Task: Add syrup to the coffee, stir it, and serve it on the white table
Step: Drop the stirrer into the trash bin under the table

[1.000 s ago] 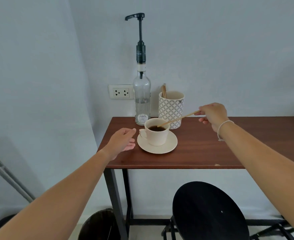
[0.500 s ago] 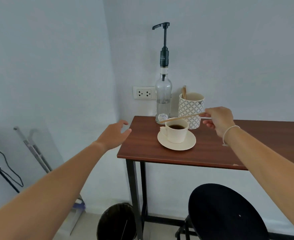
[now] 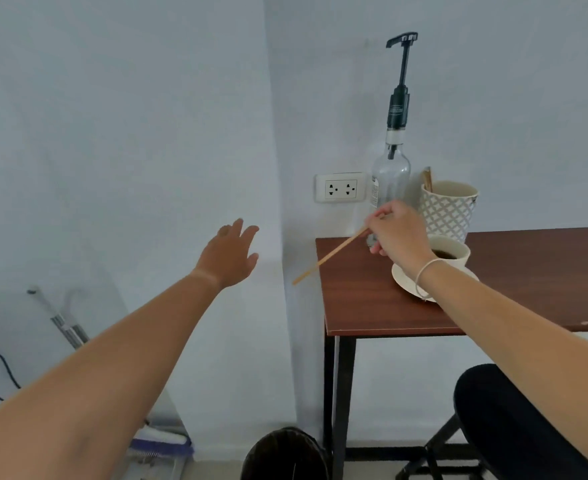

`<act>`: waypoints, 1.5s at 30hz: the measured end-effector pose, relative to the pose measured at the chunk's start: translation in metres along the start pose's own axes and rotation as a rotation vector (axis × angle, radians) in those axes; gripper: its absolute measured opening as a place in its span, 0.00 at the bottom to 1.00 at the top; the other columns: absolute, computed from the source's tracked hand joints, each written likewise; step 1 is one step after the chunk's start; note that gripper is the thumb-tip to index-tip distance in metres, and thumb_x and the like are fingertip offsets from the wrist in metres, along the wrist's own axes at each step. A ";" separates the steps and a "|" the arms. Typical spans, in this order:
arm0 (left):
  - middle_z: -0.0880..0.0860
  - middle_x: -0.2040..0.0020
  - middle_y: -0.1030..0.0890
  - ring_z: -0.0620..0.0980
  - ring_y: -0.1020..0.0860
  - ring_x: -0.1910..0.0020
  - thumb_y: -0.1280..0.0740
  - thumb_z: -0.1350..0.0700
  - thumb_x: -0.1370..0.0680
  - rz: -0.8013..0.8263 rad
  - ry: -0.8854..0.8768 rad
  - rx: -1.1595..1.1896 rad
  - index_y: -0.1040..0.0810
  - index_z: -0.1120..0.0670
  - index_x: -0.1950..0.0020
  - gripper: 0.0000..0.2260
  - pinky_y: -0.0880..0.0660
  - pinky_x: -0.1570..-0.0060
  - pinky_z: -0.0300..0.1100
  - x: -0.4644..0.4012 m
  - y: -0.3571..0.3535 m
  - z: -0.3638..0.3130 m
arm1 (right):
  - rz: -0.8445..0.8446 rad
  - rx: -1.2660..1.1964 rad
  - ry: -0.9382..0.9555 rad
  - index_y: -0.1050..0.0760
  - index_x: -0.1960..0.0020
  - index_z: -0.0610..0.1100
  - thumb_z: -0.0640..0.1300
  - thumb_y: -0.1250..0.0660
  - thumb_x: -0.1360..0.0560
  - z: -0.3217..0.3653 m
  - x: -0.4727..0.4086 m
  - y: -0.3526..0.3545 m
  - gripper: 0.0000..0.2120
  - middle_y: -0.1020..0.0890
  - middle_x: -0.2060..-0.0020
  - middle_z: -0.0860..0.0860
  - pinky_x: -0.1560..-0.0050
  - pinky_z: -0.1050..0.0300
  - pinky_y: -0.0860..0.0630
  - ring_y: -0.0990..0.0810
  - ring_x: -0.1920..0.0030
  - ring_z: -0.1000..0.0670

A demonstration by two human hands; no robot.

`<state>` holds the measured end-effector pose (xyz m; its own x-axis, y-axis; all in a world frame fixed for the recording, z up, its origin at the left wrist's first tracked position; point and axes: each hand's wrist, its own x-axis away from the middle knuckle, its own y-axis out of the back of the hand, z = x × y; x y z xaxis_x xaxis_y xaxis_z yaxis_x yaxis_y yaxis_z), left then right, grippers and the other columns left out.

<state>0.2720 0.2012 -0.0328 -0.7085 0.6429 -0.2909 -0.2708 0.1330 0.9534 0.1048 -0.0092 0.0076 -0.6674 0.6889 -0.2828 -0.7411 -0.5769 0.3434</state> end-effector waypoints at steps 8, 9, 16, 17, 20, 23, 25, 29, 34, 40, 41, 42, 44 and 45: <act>0.62 0.22 0.55 0.63 0.50 0.23 0.45 0.51 0.19 -0.084 -0.238 -0.372 0.54 0.54 0.22 0.29 0.46 0.27 0.55 -0.048 -0.027 0.067 | 0.103 0.341 0.123 0.29 0.56 0.45 0.43 0.38 0.25 0.003 0.021 -0.112 0.02 0.17 0.62 0.47 0.59 0.49 0.22 0.19 0.63 0.44; 0.62 0.22 0.56 0.64 0.51 0.23 0.44 0.52 0.19 -0.096 -0.261 -0.392 0.54 0.53 0.22 0.29 0.46 0.27 0.55 -0.053 -0.030 0.070 | 0.120 0.387 0.129 0.29 0.54 0.44 0.43 0.39 0.24 0.001 0.022 -0.121 0.03 0.17 0.62 0.46 0.60 0.50 0.24 0.20 0.62 0.44; 0.60 0.22 0.63 0.64 0.59 0.24 0.44 0.59 0.20 -0.124 -0.299 -0.468 0.58 0.51 0.22 0.31 0.51 0.27 0.58 -0.077 -0.057 0.084 | 0.229 0.609 0.128 0.29 0.49 0.43 0.43 0.43 0.22 -0.022 0.023 -0.168 0.06 0.23 0.63 0.50 0.63 0.56 0.32 0.25 0.62 0.46; 0.60 0.22 0.63 0.64 0.60 0.24 0.44 0.59 0.20 -0.133 -0.300 -0.472 0.58 0.51 0.22 0.31 0.51 0.27 0.59 -0.079 -0.061 0.086 | 0.240 0.627 0.133 0.29 0.49 0.43 0.44 0.43 0.22 -0.026 0.023 -0.173 0.06 0.24 0.64 0.50 0.64 0.57 0.33 0.25 0.63 0.47; 0.60 0.22 0.64 0.65 0.61 0.24 0.47 0.65 0.21 -0.152 -0.320 -0.481 0.62 0.51 0.22 0.33 0.52 0.27 0.59 -0.081 -0.069 0.090 | 0.269 0.654 0.137 0.30 0.50 0.43 0.44 0.44 0.21 -0.037 0.022 -0.186 0.06 0.23 0.66 0.49 0.68 0.57 0.32 0.24 0.66 0.46; 0.60 0.23 0.64 0.66 0.60 0.24 0.49 0.66 0.21 -0.176 -0.328 -0.520 0.65 0.53 0.23 0.33 0.52 0.28 0.60 -0.083 -0.075 0.091 | 0.301 0.669 0.117 0.31 0.50 0.43 0.44 0.44 0.21 -0.049 0.023 -0.197 0.06 0.23 0.65 0.49 0.65 0.54 0.28 0.22 0.65 0.45; 0.60 0.22 0.63 0.66 0.58 0.24 0.47 0.64 0.21 -0.213 -0.331 -0.557 0.66 0.53 0.24 0.34 0.51 0.28 0.60 -0.085 -0.081 0.091 | 0.317 0.690 0.112 0.31 0.49 0.42 0.44 0.44 0.20 -0.058 0.023 -0.205 0.06 0.23 0.65 0.48 0.66 0.55 0.28 0.23 0.65 0.45; 0.60 0.22 0.60 0.66 0.55 0.24 0.46 0.62 0.20 -0.261 -0.334 -0.587 0.65 0.54 0.23 0.33 0.48 0.29 0.61 -0.089 -0.089 0.091 | 0.353 0.750 0.132 0.31 0.49 0.42 0.45 0.45 0.20 -0.078 0.027 -0.220 0.07 0.22 0.65 0.48 0.70 0.58 0.34 0.25 0.67 0.48; 0.60 0.21 0.56 0.65 0.51 0.24 0.44 0.60 0.20 -0.333 -0.355 -0.610 0.63 0.53 0.23 0.34 0.44 0.29 0.60 -0.092 -0.095 0.094 | 0.429 0.827 0.111 0.33 0.48 0.42 0.46 0.47 0.18 -0.107 0.037 -0.236 0.09 0.29 0.70 0.52 0.74 0.62 0.40 0.32 0.73 0.52; 0.59 0.21 0.52 0.64 0.47 0.24 0.42 0.59 0.22 -0.384 -0.369 -0.635 0.61 0.52 0.22 0.34 0.42 0.30 0.59 -0.092 -0.099 0.096 | 0.509 0.876 0.108 0.37 0.50 0.45 0.47 0.49 0.18 -0.135 0.052 -0.254 0.06 0.34 0.73 0.55 0.75 0.62 0.43 0.36 0.74 0.55; 0.59 0.21 0.53 0.64 0.48 0.24 0.43 0.59 0.22 -0.383 -0.369 -0.639 0.61 0.52 0.22 0.34 0.42 0.30 0.59 -0.092 -0.099 0.096 | 0.519 0.879 0.109 0.36 0.49 0.45 0.47 0.49 0.18 -0.139 0.053 -0.257 0.07 0.34 0.73 0.55 0.75 0.62 0.43 0.36 0.74 0.55; 0.59 0.21 0.53 0.64 0.48 0.24 0.43 0.59 0.22 -0.381 -0.368 -0.641 0.61 0.52 0.22 0.34 0.42 0.30 0.59 -0.092 -0.099 0.096 | 0.527 0.881 0.110 0.35 0.48 0.44 0.47 0.49 0.18 -0.142 0.055 -0.259 0.08 0.34 0.72 0.54 0.75 0.62 0.43 0.35 0.74 0.54; 0.58 0.21 0.53 0.64 0.47 0.24 0.43 0.59 0.22 -0.388 -0.368 -0.648 0.60 0.52 0.22 0.34 0.41 0.30 0.59 -0.092 -0.100 0.096 | 0.541 0.885 0.107 0.34 0.46 0.43 0.47 0.50 0.18 -0.147 0.057 -0.262 0.09 0.33 0.72 0.54 0.75 0.62 0.41 0.34 0.72 0.52; 0.58 0.21 0.52 0.64 0.47 0.24 0.43 0.59 0.22 -0.398 -0.370 -0.653 0.60 0.52 0.22 0.34 0.41 0.30 0.59 -0.092 -0.100 0.096 | 0.546 0.885 0.104 0.34 0.46 0.43 0.47 0.50 0.18 -0.149 0.058 -0.263 0.09 0.33 0.72 0.54 0.75 0.62 0.41 0.34 0.72 0.52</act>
<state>0.4271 0.2016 -0.0939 -0.2528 0.8610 -0.4414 -0.8572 0.0123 0.5149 0.2503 0.1174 -0.2326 -0.9295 0.3657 0.0474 -0.0457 -0.2418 0.9693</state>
